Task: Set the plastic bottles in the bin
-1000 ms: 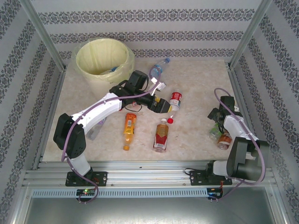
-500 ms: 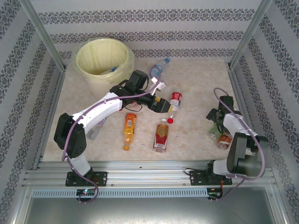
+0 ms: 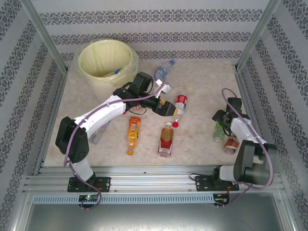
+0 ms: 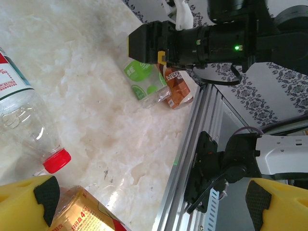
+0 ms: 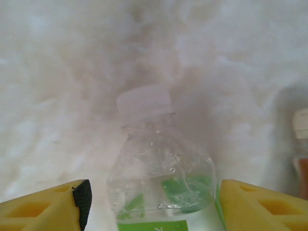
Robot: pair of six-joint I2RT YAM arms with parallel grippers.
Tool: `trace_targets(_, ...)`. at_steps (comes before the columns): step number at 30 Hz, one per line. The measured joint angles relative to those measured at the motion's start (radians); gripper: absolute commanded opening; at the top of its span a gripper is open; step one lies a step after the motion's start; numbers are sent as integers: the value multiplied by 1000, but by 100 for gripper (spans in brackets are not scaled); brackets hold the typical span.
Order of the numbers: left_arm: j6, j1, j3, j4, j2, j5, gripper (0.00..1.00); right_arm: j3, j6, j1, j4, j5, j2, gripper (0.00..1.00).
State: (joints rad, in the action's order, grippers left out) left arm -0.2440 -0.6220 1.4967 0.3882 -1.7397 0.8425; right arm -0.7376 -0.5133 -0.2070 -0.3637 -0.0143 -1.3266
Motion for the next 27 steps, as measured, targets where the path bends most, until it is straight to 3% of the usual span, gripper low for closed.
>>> trace_targets(5, -10, 0, 0, -2, -1, -1, 100, 0, -16, 18, 63, 142, 89, 69)
trace_targets(9, -11, 0, 0, 0, -1, -6, 100, -11, -10, 60, 60, 173, 138, 72)
trace_targets(18, -11, 0, 0, 0, -1, -9, 100, -90, 103, 65, -97, 69, 78, 91)
trace_targets(27, -6, 0, 0, 1, 0, -16, 100, -108, 157, 65, -186, -24, -69, 96)
